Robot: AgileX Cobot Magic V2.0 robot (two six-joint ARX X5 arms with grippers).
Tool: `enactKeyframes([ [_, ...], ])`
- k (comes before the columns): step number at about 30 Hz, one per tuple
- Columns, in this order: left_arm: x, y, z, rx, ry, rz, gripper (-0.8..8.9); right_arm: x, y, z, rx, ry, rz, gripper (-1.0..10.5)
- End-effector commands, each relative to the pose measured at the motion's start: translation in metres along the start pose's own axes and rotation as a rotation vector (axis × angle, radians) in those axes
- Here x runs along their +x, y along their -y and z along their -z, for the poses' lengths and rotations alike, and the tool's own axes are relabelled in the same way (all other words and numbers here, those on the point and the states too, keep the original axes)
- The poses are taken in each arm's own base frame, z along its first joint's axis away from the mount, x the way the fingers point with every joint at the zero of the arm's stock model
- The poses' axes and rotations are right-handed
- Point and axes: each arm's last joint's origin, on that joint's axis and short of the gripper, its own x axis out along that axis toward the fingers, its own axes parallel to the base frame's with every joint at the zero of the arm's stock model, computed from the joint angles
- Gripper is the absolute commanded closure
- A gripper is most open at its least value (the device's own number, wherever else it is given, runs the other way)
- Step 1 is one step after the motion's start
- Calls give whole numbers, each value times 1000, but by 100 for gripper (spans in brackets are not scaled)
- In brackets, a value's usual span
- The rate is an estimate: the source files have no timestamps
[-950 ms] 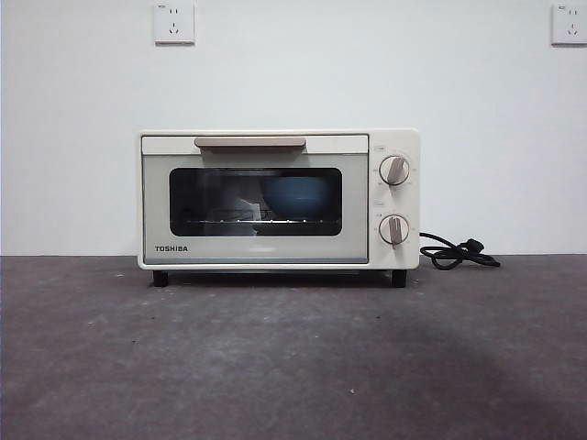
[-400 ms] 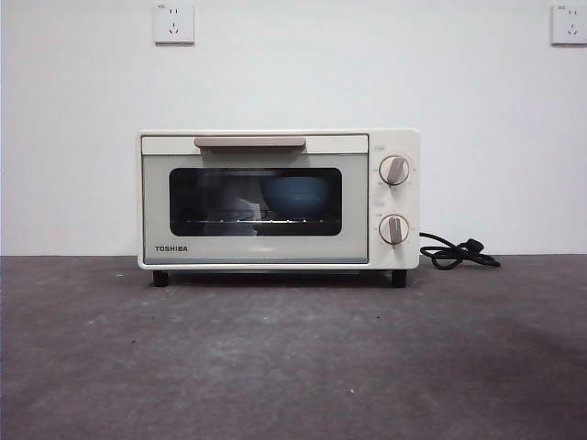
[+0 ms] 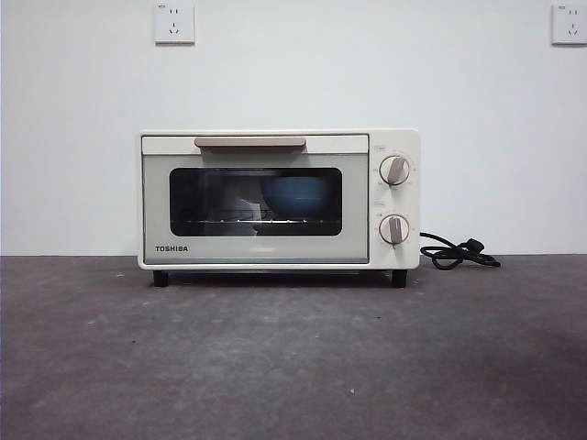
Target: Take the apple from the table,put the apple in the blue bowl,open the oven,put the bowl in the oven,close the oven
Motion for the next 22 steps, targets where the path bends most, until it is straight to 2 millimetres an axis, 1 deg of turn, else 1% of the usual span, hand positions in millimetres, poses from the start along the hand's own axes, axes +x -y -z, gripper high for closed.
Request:
enactKeyframes([
  [1,1,0,3,-4,-5,5,817,1,0,3,26,-5,19,946],
  [5,1,0,3,-4,-5,5,817,1,1,3,71,-11,59,946],
  [22,1,0,3,-4,-6,5,817,1,2,2,75,-4,61,946],
])
